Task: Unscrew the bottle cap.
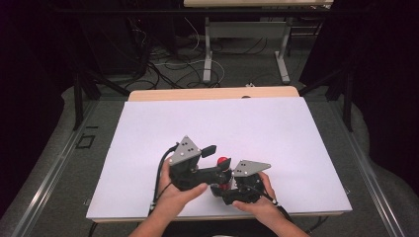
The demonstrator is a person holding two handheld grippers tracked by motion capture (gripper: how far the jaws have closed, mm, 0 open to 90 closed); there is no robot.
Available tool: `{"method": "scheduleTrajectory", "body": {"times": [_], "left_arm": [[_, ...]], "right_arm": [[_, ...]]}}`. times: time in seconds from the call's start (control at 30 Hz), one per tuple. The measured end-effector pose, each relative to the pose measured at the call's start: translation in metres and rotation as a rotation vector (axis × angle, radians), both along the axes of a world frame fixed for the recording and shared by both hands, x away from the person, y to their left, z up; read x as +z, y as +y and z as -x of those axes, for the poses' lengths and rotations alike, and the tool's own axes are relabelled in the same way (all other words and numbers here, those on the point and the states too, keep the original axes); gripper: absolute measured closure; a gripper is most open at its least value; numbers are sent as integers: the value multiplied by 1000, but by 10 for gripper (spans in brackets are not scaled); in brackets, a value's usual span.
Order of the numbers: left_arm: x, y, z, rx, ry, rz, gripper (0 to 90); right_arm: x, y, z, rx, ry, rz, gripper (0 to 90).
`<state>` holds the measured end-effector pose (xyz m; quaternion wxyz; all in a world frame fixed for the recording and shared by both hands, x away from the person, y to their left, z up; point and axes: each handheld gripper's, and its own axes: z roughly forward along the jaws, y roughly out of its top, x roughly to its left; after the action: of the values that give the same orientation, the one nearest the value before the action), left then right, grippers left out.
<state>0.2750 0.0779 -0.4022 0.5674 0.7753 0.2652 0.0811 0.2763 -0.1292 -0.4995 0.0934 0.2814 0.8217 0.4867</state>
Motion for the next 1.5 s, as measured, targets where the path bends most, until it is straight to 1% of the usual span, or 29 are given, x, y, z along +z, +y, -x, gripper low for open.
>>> {"method": "scheduleTrajectory", "body": {"times": [0.07, 0.1, 0.13, 0.2, 0.23, 0.27, 0.37, 0.43, 0.53, 0.6, 0.67, 0.7, 0.73, 0.8, 0.83, 0.87, 0.9, 0.93, 0.97, 1.0, 1.03, 1.07, 1.1, 1.2, 1.23, 1.33, 1.43, 1.47, 1.5], "left_arm": [[0, 7, -6, -117, 15, -8, 399], [-2, 12, -9, -166, 5, -15, 399], [-3, 14, -11, -203, 26, -8, 401], [-7, 17, -17, -266, 27, -8, 412], [-7, 17, -17, -266, 27, -8, 426], [-10, 19, -20, -300, 41, -4, 436], [-14, 20, -22, -350, 58, 18, 501], [-16, 20, -22, -366, 53, 19, 533], [-17, 18, -20, -371, 38, 21, 607], [-17, 18, -19, -362, 26, 19, 612], [-17, 16, -16, -338, 7, 18, 614], [-16, 14, -14, -305, -3, 18, 615], [-16, 14, -14, -305, -3, 18, 615], [-15, 8, -9, -225, -7, 4, 616], [-14, 5, -7, -185, -23, -10, 616], [-14, 2, -5, -141, -19, -18, 616], [-14, 2, -5, -141, -19, -18, 616], [-13, -4, 0, -54, -17, -28, 616], [-14, -8, 3, -10, -20, -31, 616], [-14, -8, 3, -10, -20, -31, 616], [-14, -11, 6, 37, -34, -38, 616], [-15, -19, 13, 112, -47, -48, 616], [-16, -24, 16, 162, -50, -55, 616], [-17, -37, 24, 263, -70, -69, 617], [-17, -37, 24, 263, -70, -69, 617], [-17, -42, 27, 302, -73, -67, 616], [-16, -39, 25, 277, -58, -71, 610], [-15, -37, 23, 270, -49, -70, 564], [-15, -36, 22, 254, -39, -56, 564]], "right_arm": [[0, 1, 0, 30, 3, 10, 287], [0, 2, 1, 48, 0, 3, 287], [0, 3, 2, 67, -2, 3, 287], [0, 6, 4, 105, -10, 6, 287], [1, 7, 6, 124, -11, 9, 287], [1, 8, 7, 136, -7, 14, 287], [1, 12, 10, 166, -12, 9, 287], [0, 13, 11, 172, -14, 17, 288], [-1, 14, 11, 167, -10, 21, 288], [-1, 13, 11, 168, -8, 24, 288], [0, 12, 11, 156, -5, 24, 288], [0, 11, 10, 147, -12, 18, 288], [0, 12, 10, 133, -12, 12, 288], [0, 11, 9, 117, -17, 10, 288], [0, 10, 8, 105, -8, 15, 288], [0, 9, 8, 89, -8, 12, 288], [0, 9, 7, 74, -7, 12, 288], [-1, 8, 6, 63, -5, 16, 288], [-1, 8, 5, 47, -6, 14, 288], [-1, 8, 5, 47, -6, 14, 288], [-2, 7, 4, 22, -12, 22, 287], [-2, 7, 5, -1, -8, 19, 287], [-2, 6, 4, -2, -13, 35, 288], [-4, 5, 3, -27, -8, 32, 287], [-4, 5, 3, -27, -8, 32, 287], [-4, 4, 2, -31, -6, 28, 287], [-3, 3, 2, -28, 1, 28, 287], [-3, 2, 2, -20, 3, 30, 287], [-3, 2, 2, -20, 3, 30, 287]]}}
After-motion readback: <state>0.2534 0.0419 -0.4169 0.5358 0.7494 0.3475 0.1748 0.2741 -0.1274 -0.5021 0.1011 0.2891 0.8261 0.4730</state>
